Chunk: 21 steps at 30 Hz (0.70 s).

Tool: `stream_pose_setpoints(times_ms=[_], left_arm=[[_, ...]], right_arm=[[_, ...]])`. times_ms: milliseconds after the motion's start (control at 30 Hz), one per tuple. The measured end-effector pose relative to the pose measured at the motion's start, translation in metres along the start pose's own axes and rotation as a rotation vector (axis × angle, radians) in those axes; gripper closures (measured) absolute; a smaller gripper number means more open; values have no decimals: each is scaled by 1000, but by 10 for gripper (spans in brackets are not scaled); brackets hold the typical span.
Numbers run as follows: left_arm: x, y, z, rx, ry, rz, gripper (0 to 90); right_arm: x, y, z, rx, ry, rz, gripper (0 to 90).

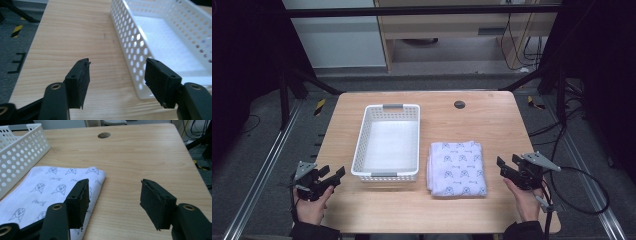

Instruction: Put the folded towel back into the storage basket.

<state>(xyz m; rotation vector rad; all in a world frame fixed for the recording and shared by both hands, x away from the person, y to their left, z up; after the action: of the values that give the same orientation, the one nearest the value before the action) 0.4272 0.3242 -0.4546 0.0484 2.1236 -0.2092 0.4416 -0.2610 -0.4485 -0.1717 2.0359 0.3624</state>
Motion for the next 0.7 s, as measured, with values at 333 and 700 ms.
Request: stream_pose_setpoints(times_ms=[333, 700], left_arm=[[-2, -23, -10, 53, -21, 57, 389], [-5, -51, -14, 107, -26, 100, 429]], right_arm=[[-4, -9, -13, -42, -25, 23, 425], [-13, -10, -23, -72, -35, 6, 411]])
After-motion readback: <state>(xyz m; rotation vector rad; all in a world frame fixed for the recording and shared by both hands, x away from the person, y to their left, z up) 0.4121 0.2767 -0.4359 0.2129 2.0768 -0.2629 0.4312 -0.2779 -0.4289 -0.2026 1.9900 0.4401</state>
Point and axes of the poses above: each handheld gripper's, and its own axes: z roughly forward along the jaws, x roughly out of its underside, y roughly to its left, the point moved 1 cm from there along z, roughly forward along the jaws, and after that the axes turned 6 degrees about -x, right-handed, at the moved point
